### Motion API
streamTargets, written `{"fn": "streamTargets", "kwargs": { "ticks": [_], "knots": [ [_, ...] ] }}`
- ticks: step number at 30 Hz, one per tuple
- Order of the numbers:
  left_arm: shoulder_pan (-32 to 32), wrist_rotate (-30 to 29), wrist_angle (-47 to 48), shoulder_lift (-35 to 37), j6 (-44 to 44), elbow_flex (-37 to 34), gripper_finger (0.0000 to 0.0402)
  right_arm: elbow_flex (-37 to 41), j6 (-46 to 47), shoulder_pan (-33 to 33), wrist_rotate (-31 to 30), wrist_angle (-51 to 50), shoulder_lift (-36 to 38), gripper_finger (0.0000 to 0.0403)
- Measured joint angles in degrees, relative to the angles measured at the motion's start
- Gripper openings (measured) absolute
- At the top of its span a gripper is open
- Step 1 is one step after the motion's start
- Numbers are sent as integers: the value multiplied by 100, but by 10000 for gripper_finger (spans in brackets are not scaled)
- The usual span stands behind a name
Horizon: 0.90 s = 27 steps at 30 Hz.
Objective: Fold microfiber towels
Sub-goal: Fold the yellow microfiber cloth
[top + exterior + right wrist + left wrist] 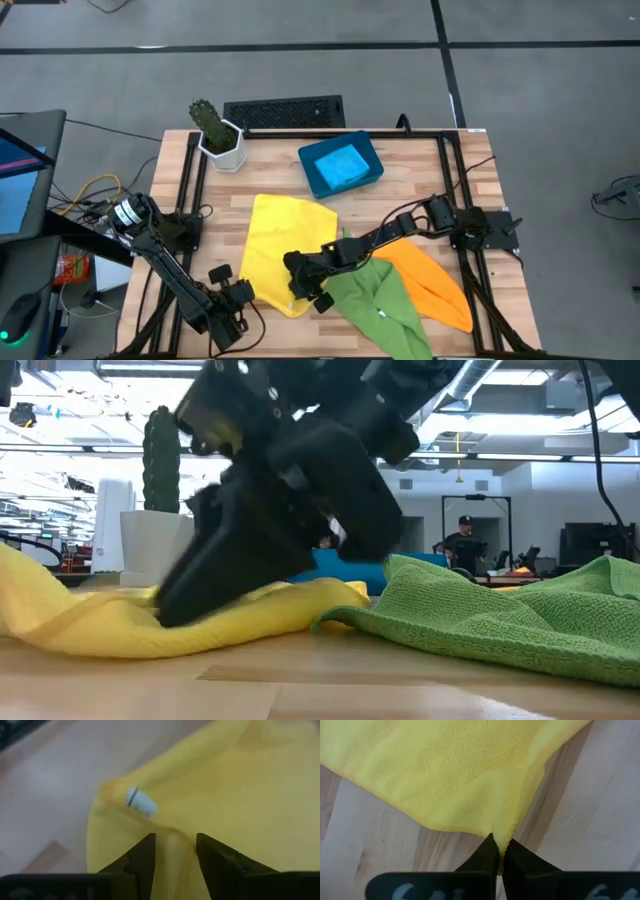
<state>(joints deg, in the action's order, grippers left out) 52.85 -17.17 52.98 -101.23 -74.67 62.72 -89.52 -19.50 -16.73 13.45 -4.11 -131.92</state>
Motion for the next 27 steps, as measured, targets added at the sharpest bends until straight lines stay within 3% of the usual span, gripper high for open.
{"fn": "streamTargets", "kwargs": {
  "ticks": [15, 21, 27],
  "knots": [
    [-1, 31, -3, 0, -53, 0, 0, -11, 154, 0, 15, -16, -41, 117],
    [-1, 33, -3, 0, -61, 0, 0, -103, 154, -15, 13, -104, 0, 65],
    [-1, 33, -3, 0, -61, 0, 0, -728, 157, -6, 14, -593, 16, 12]
  ]
}}
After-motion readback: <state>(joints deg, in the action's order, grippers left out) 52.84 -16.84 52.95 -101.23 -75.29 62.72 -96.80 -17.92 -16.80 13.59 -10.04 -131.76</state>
